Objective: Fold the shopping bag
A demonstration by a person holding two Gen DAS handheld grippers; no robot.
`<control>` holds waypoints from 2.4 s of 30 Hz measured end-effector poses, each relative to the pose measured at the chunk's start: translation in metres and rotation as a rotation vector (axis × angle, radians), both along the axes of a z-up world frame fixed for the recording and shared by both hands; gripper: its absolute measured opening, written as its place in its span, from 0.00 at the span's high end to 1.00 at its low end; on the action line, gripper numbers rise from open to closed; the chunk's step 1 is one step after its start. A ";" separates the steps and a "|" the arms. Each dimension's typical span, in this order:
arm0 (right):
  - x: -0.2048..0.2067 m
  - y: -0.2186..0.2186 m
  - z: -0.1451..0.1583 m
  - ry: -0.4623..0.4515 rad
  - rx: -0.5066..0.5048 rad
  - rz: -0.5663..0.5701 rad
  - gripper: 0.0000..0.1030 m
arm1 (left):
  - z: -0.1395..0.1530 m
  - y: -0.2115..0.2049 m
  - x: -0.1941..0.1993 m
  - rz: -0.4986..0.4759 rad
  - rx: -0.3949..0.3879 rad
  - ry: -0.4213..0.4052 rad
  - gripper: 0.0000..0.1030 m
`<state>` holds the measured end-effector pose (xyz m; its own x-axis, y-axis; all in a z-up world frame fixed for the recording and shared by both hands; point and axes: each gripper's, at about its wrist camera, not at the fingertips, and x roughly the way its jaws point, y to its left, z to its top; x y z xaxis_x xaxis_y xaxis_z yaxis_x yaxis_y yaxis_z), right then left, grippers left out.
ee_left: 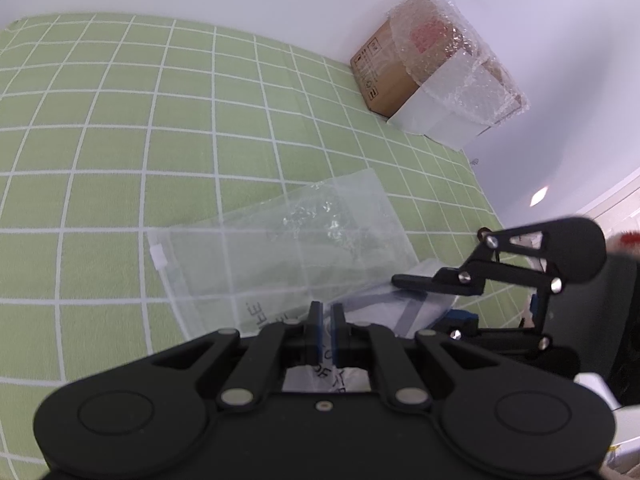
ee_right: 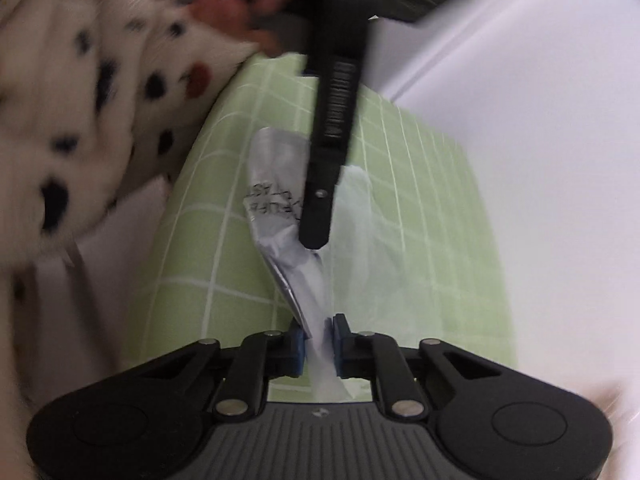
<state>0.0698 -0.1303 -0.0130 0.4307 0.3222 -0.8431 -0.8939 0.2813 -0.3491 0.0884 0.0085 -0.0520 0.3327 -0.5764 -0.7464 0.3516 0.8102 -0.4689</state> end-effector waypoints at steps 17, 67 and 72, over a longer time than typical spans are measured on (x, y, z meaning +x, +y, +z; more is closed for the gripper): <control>0.076 -0.032 0.023 0.636 0.098 -0.405 0.90 | 0.024 -0.014 -0.106 -0.481 0.439 -0.840 0.30; 0.078 -0.073 -0.011 0.608 0.418 -0.380 0.81 | 0.007 0.009 0.000 -0.223 0.045 0.000 0.70; 0.086 -0.076 -0.010 0.632 0.447 -0.464 0.84 | 0.007 0.011 0.000 -0.227 0.038 -0.005 0.70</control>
